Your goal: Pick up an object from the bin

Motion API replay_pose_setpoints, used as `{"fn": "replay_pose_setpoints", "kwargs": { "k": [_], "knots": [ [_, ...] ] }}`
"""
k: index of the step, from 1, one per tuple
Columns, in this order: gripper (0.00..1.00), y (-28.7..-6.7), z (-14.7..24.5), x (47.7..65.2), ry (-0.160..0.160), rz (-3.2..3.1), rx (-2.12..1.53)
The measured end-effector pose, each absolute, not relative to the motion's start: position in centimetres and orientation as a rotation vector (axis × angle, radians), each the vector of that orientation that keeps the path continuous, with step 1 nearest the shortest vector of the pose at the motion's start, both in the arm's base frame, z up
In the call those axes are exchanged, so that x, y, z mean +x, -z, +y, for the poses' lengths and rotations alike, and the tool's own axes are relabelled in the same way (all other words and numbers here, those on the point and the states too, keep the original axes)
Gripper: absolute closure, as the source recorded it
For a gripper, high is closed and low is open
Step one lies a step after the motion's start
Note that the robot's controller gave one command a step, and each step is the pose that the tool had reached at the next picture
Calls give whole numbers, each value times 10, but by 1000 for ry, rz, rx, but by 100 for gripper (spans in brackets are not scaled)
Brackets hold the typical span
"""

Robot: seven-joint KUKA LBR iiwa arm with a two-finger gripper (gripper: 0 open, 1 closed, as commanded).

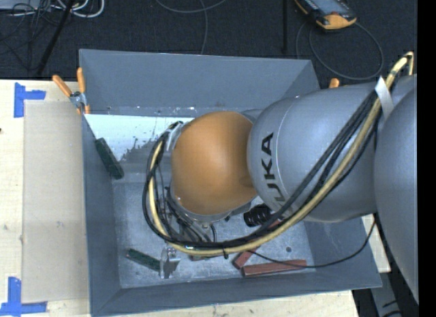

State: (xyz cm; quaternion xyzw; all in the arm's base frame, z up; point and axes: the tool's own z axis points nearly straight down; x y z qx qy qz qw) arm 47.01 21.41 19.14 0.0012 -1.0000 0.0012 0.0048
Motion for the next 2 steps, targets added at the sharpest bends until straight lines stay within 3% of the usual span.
{"fn": "replay_pose_setpoints", "kwargs": {
  "k": [1, 2],
  "knots": [
    [0, -195, 213, 472, 0, -3140, -3],
    [0, -142, 220, 476, 2, -3144, 93]
  ]
}}
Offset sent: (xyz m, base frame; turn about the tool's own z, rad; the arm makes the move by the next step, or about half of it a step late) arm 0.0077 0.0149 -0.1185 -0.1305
